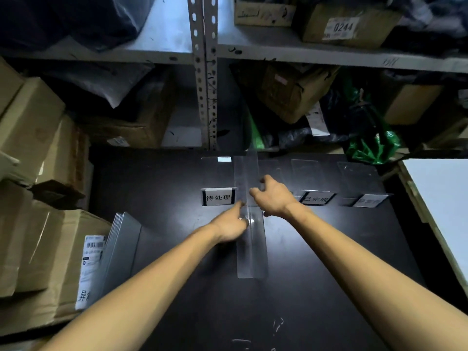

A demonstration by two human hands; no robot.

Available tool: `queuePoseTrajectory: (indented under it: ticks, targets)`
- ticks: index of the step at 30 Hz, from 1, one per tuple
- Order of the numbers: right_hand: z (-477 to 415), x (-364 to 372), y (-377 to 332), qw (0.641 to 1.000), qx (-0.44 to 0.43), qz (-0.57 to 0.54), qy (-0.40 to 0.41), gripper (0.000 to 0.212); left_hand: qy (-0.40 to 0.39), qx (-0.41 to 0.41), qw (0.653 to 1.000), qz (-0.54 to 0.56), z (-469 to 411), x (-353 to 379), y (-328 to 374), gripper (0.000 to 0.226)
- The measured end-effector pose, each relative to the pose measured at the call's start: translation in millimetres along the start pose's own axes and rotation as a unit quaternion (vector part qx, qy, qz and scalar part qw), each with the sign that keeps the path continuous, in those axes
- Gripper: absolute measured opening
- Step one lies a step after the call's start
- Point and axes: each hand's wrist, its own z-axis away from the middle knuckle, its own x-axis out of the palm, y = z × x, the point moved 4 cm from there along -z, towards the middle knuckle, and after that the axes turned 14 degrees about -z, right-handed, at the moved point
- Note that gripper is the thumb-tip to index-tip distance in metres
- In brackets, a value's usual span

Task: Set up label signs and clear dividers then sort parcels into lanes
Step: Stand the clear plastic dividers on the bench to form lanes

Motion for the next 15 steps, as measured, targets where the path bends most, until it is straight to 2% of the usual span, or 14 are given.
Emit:
queuePoseTrajectory:
  ticks: [2, 5, 12, 15]
  targets:
    - [11, -9, -2, 0.999, -0.025, 0.042, 0.016, 0.054, 0.004, 0.000, 1.000, -0.012, 5, -7, 1, 0.059]
    - [36, -18, -8, 0.998, -0.058, 0.033, 0.010, 0.053, 0.033, 0.020, 0.999, -0.025, 21, -24, 9, 0.054]
    - [124, -27, -45, 0.984, -0.175, 0.011, -0.010, 0.039, 0.156, 0.078, 0.985, -0.020, 115, -67, 27, 0.034]
    - [163, -16, -61, 0.975, -0.222, 0.014, -0.015, 0.035, 0.215, 0.097, 0.972, -0.005, 174, -78, 14, 0.028]
